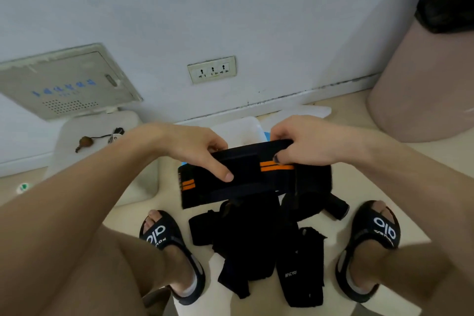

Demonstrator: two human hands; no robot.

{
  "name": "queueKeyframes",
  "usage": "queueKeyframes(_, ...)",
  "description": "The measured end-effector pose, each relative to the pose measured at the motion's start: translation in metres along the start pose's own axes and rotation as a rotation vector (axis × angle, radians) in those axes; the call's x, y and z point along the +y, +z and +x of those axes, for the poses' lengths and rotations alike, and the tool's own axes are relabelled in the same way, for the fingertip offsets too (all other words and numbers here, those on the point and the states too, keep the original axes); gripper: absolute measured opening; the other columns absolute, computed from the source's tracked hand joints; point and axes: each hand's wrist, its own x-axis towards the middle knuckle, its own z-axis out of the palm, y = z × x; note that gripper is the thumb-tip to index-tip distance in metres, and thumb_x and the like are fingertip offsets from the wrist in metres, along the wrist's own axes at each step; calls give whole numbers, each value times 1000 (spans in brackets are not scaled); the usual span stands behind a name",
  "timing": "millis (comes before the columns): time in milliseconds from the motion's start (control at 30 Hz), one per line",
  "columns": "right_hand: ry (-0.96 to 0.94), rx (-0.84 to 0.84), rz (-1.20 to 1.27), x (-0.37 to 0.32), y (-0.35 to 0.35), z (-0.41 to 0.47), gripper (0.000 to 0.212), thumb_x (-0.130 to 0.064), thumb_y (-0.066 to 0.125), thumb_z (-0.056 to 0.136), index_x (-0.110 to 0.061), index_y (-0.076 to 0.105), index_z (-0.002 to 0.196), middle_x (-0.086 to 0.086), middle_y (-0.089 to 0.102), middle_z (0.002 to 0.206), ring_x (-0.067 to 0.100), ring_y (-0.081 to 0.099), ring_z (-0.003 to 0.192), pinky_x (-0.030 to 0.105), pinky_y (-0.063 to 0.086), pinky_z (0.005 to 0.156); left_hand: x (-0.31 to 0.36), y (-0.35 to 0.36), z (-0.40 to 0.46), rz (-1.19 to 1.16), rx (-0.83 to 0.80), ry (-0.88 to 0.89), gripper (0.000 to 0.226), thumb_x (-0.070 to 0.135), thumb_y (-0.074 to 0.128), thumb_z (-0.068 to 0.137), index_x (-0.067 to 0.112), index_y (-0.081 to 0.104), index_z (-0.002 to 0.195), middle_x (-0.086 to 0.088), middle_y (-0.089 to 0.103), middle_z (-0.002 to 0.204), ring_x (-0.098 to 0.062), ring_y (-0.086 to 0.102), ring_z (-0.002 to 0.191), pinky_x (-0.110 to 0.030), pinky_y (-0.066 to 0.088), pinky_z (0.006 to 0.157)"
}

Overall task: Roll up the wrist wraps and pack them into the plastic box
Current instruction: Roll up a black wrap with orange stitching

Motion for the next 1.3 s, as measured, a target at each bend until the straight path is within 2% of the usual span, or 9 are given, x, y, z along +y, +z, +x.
queueKeyframes(133, 95, 2, -72, 12, -6, 6, 11, -19, 67, 89, -25, 61, 82, -1, 64, 88, 17, 60, 82, 30, 48, 66, -5, -7, -1, -13, -24, 9, 16, 28, 81, 87, 25, 74, 101, 9, 79, 97, -10, 75, 92, -31, 56, 90)
queueKeyframes(267, 127, -25, -108, 16, -7, 9, 10, -19, 67, 89, -24, 61, 82, 0, 64, 89, 18, 62, 82, 31, 49, 67, -10, -14, -6, -60, 29, 10, 11, 23, 81, 88, 19, 71, 92, -1, 77, 93, -25, 74, 91, -33, 56, 80)
queueKeyframes(433, 167, -30, -125, 20, -9, 11, 9, -17, 67, 89, -24, 62, 84, 2, 66, 92, 21, 64, 86, 32, 51, 69, -10, -12, -8, -16, 39, -16, 16, 38, 72, 94, 22, 73, 92, 5, 74, 89, -13, 71, 85, -33, 54, 84)
queueKeyframes(567, 188, -49, -118, 21, -8, 9, 13, -15, 69, 87, -26, 66, 94, 3, 69, 100, 21, 66, 90, 34, 56, 72, -7, -10, -7, -35, 57, -10, 17, 43, 69, 96, 29, 70, 87, 10, 74, 83, -8, 71, 79, -25, 51, 75)
queueKeyframes(667, 167, -68, -76, 17, -3, 8, 44, -10, 69, 88, -30, 63, 126, -2, 68, 119, 21, 66, 101, 35, 57, 87, -2, -10, -8, -46, 95, 43, 18, 43, 71, 94, 26, 70, 88, 3, 75, 86, -19, 74, 79, -33, 59, 73)
queueKeyframes(800, 98, 6, 79, 12, -3, 6, 76, -7, 71, 87, -44, 44, 149, -10, 58, 137, 16, 56, 117, 24, 43, 88, 11, -3, -7, -101, 48, 109, 11, 36, 73, 94, 25, 73, 97, 0, 77, 92, -22, 76, 84, -41, 61, 81)
queueKeyframes(1000, -87, -80, 264, -11, 12, -3, 72, -6, 77, 81, -40, 53, 141, -22, 62, 137, 4, 54, 127, 23, 44, 100, 32, 4, -3, -79, -38, 117, 9, 32, 76, 92, 26, 74, 99, 3, 77, 91, -18, 75, 81, -32, 60, 77)
queueKeyframes(1167, -94, -140, 275, -17, 37, -1, 41, -21, 80, 79, -25, 57, 112, -5, 68, 125, 23, 66, 114, 49, 54, 101, 38, 8, -1, -11, -110, 61, 14, 33, 77, 90, 26, 77, 102, 6, 77, 88, -17, 75, 79, -35, 61, 82)
queueKeyframes(1300, -68, -147, 235, -15, 34, -5, 48, -40, 78, 87, -29, 54, 127, -6, 68, 119, 17, 63, 110, 28, 50, 94, 34, 5, 2, -88, -130, 36, 15, 32, 66, 98, 22, 77, 102, -1, 77, 91, -19, 74, 82, -36, 58, 83)
